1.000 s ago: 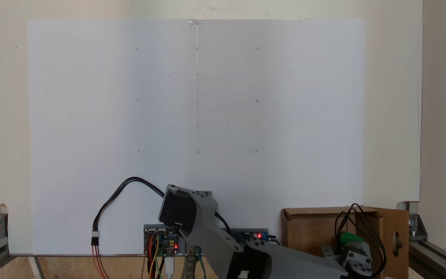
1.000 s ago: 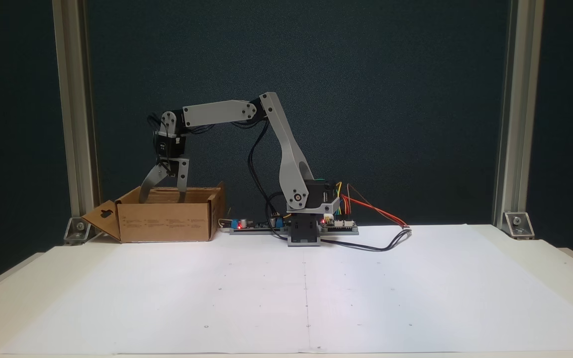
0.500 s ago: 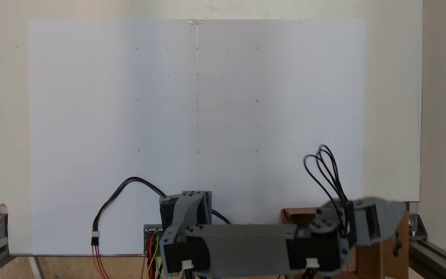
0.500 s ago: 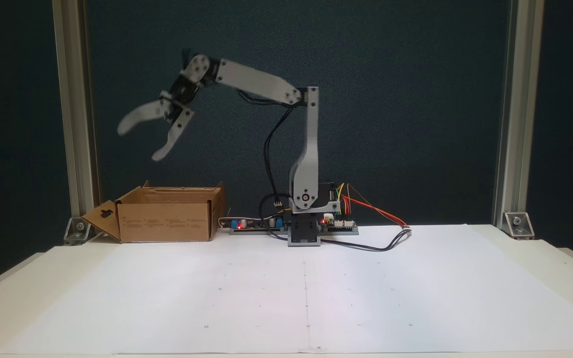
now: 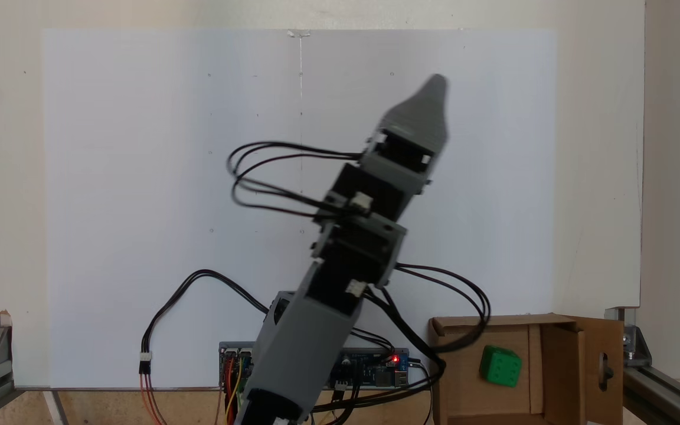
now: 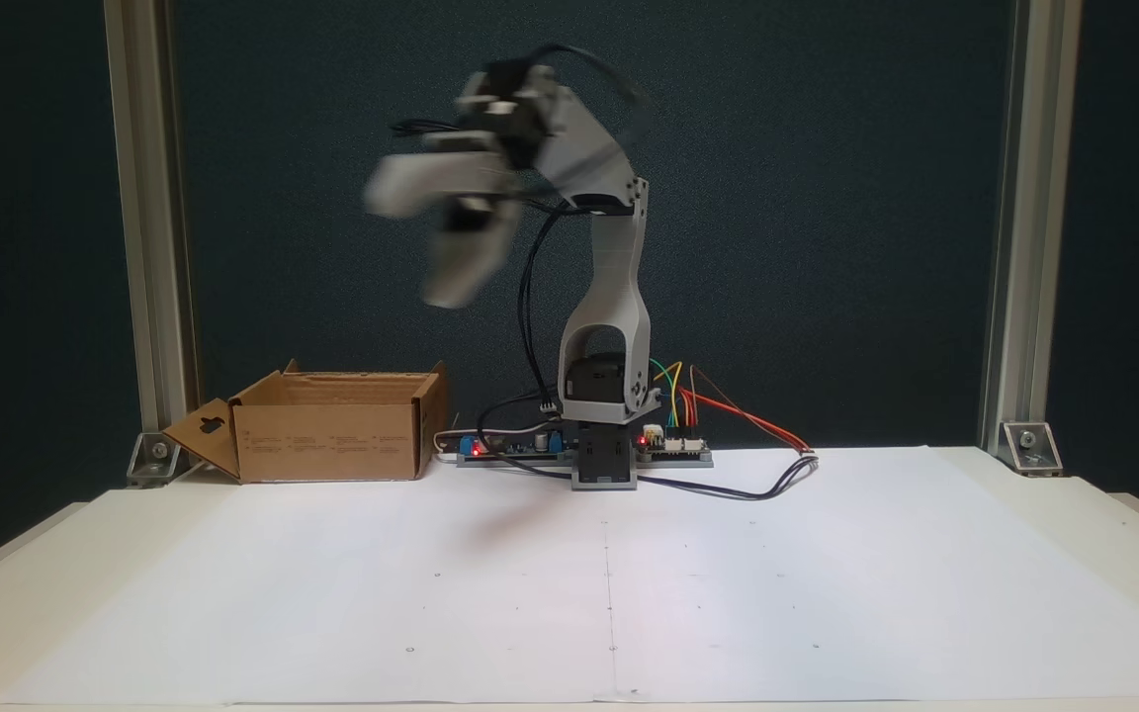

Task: Grasp a green dice and put it in the bin.

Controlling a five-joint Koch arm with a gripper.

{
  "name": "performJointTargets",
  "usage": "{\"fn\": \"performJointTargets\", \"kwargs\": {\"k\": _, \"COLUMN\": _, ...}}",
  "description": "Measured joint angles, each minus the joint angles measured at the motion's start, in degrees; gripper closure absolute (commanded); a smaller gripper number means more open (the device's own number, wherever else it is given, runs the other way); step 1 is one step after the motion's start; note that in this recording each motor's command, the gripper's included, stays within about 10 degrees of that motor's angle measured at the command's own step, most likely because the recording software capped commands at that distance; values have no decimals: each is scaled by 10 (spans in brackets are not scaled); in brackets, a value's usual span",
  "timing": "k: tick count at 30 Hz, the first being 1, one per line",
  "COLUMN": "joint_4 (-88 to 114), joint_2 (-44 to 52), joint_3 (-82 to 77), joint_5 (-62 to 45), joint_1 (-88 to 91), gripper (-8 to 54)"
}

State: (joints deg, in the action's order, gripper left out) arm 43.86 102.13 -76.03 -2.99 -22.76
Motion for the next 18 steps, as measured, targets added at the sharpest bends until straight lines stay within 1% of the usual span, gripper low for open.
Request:
{"fn": "performJointTargets", "kwargs": {"k": 4, "joint_4": -1, "joint_2": 57, "joint_3": -72, "joint_5": 0, "joint_1": 125, "gripper": 6}}
{"fn": "performJointTargets", "kwargs": {"k": 8, "joint_4": -38, "joint_2": 120, "joint_3": -212, "joint_5": 0, "joint_1": 210, "gripper": 7}}
{"fn": "performJointTargets", "kwargs": {"k": 14, "joint_4": -196, "joint_2": 223, "joint_3": -447, "joint_5": 0, "joint_1": 225, "gripper": 9}}
{"fn": "performJointTargets", "kwargs": {"k": 18, "joint_4": -299, "joint_2": 267, "joint_3": -530, "joint_5": 0, "joint_1": 222, "gripper": 8}}
